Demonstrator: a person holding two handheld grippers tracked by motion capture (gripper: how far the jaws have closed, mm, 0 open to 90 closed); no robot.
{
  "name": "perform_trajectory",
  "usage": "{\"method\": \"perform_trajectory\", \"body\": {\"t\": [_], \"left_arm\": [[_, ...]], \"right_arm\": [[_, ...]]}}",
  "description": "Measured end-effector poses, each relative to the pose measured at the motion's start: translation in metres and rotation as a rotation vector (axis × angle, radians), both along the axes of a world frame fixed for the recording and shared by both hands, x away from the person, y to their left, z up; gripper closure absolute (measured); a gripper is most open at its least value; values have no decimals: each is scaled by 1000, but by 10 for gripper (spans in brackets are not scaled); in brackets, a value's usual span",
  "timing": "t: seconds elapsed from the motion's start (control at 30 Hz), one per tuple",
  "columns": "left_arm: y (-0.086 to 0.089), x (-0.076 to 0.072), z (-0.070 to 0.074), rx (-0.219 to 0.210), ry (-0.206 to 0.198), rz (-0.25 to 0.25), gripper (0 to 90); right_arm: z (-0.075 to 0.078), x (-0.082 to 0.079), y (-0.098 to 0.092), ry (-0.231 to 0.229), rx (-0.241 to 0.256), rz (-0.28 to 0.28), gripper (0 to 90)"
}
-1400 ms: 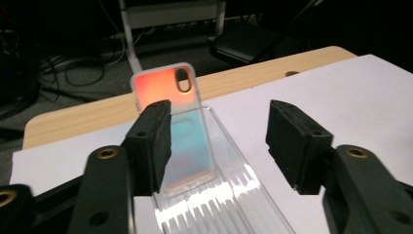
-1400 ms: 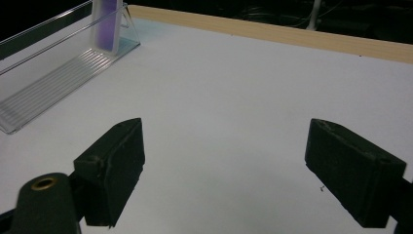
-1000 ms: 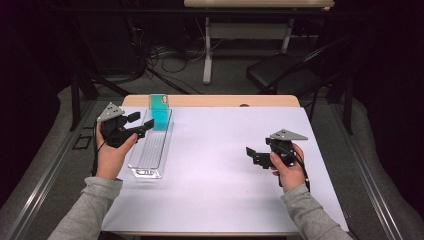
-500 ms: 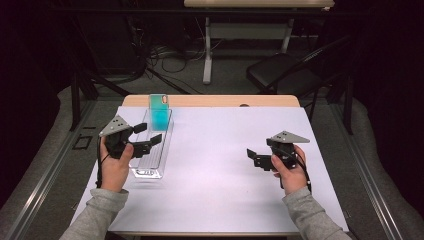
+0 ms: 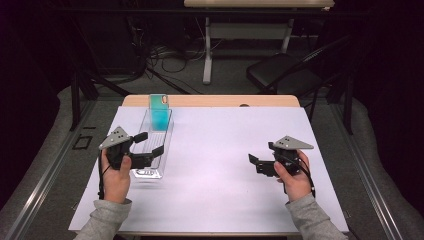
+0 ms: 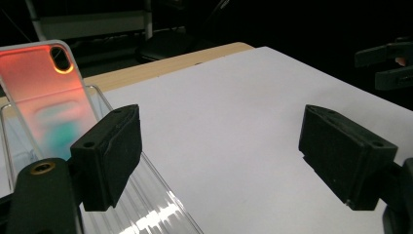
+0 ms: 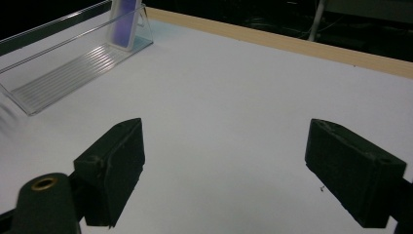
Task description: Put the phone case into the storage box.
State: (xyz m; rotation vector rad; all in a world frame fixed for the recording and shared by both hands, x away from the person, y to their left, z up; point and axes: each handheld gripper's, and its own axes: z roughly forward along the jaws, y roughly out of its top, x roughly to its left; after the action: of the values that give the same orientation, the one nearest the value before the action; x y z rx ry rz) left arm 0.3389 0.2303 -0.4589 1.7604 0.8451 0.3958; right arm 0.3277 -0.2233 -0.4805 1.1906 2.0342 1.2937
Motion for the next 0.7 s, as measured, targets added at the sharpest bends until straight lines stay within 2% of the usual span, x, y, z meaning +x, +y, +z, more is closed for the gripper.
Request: {"method": "perform_trajectory", "body": {"t": [0.2,0.27,0.4,0.7], "left_arm": [[2,-7,-9,2,4,-35,156],[2,-10,-12,-19,7,-39,157],[4,-14,-19,-24,12,-35,157],[7,-17,-25,13,11,-19,154]], "right_arm": [[-1,-7,-3,-15,-3,-5,141],[-3,-9,-5,-17,-8,-11,141],[-6,-12,-9,-21,-20,-24,141],[-13,-18,-17,-26,-3,-48,141]]}}
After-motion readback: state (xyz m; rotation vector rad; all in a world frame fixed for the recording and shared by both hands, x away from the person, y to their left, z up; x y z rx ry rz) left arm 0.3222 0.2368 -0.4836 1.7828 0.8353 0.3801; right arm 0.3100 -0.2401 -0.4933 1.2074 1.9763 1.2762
